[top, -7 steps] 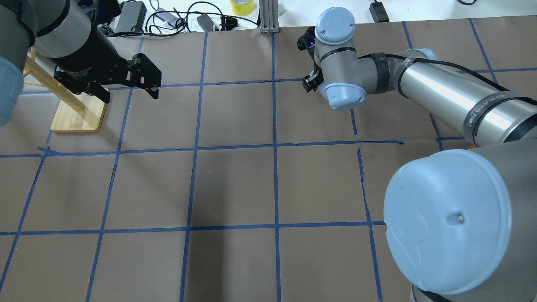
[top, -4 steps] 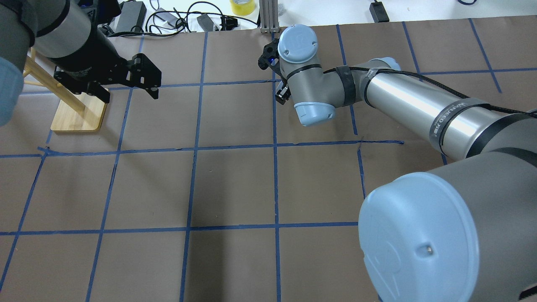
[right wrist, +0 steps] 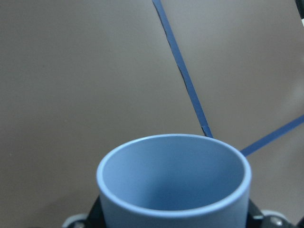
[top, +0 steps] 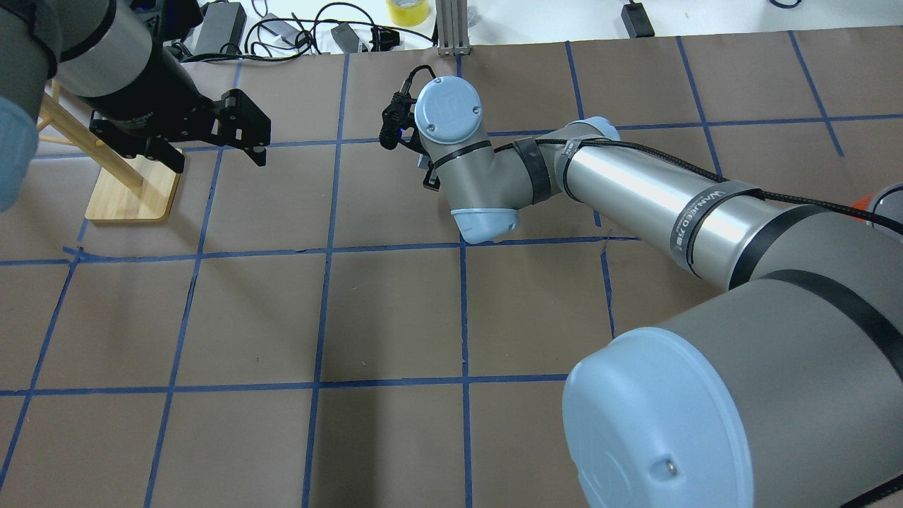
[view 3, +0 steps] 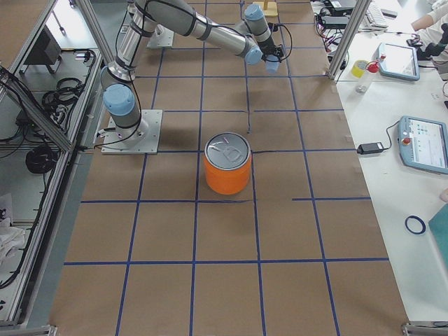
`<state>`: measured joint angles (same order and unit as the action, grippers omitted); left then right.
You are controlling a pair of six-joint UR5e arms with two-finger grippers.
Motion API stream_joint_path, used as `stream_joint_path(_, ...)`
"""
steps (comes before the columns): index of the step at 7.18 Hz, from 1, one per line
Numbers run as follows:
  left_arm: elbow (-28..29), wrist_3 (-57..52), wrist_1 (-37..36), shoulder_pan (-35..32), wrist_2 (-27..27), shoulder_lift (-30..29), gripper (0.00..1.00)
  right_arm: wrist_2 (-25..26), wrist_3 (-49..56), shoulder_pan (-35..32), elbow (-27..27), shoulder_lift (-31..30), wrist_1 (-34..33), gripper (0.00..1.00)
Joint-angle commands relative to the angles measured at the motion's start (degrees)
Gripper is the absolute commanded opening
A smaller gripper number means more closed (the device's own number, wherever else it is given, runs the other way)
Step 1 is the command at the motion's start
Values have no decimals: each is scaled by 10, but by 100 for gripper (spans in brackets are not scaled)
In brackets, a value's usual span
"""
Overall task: Flip cup
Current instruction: 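Carry the white cup with the right gripper toward the table center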
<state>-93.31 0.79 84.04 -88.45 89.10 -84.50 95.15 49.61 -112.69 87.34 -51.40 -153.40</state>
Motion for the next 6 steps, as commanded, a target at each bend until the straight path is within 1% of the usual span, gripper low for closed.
stream_joint_path(1,0,0,3,0,0,2,100,-24,14,-18,2,-1,-4,43)
stream_joint_path(2,-1,0,2,-1,-2,1,100,-26,9,-28,5,1,-3,44)
stream_joint_path(5,-2,3,1,-1,-2,-2,100,-26,5,-54,3,27,-5,45)
stream_joint_path(6,-2,2,1,-1,-2,-2,100,-28,4,-55,-1,30,-5,46)
